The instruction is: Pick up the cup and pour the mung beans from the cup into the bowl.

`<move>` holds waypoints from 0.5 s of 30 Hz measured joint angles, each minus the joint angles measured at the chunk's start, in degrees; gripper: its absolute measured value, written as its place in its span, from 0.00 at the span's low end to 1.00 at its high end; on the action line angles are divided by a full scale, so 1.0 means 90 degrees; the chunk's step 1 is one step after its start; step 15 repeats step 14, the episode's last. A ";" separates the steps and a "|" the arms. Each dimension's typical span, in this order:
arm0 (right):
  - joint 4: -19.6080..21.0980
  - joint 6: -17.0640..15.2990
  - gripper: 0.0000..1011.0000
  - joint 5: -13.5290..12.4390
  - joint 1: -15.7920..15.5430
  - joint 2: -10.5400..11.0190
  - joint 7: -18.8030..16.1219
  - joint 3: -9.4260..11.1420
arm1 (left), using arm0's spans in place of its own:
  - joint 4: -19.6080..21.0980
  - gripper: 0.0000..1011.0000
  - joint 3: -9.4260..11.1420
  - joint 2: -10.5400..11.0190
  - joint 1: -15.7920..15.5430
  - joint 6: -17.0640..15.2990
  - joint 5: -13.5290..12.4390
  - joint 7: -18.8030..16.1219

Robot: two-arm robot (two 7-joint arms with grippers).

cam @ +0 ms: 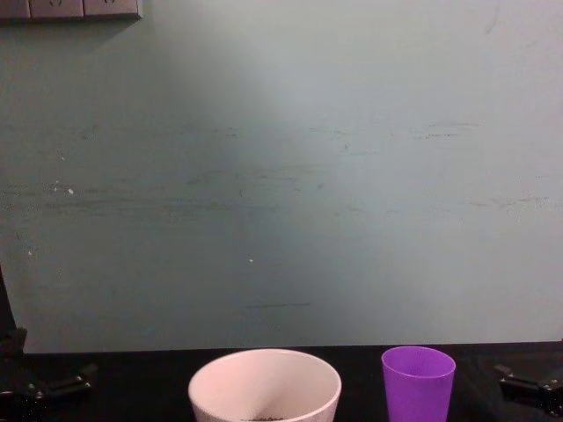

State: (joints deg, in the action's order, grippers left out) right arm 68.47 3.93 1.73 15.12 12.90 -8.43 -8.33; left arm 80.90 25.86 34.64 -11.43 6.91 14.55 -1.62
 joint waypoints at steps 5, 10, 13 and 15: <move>0.0000 0.0003 0.99 -0.0003 0.0000 0.0003 -0.0004 0.0000 | 0.0000 0.99 0.0000 0.0000 0.0000 0.0000 0.0000 0.0000; 0.0000 0.0004 0.99 -0.0003 0.0000 0.0004 -0.0004 0.0000 | 0.0000 0.99 0.0000 0.0000 0.0000 0.0000 0.0000 0.0000; 0.0000 0.0004 0.99 -0.0003 0.0000 0.0004 -0.0004 0.0000 | 0.0000 0.99 0.0000 0.0000 0.0000 0.0000 0.0000 0.0000; 0.0000 0.0004 0.99 -0.0003 0.0000 0.0004 -0.0004 0.0000 | 0.0000 0.99 0.0000 0.0000 0.0000 0.0000 0.0000 0.0000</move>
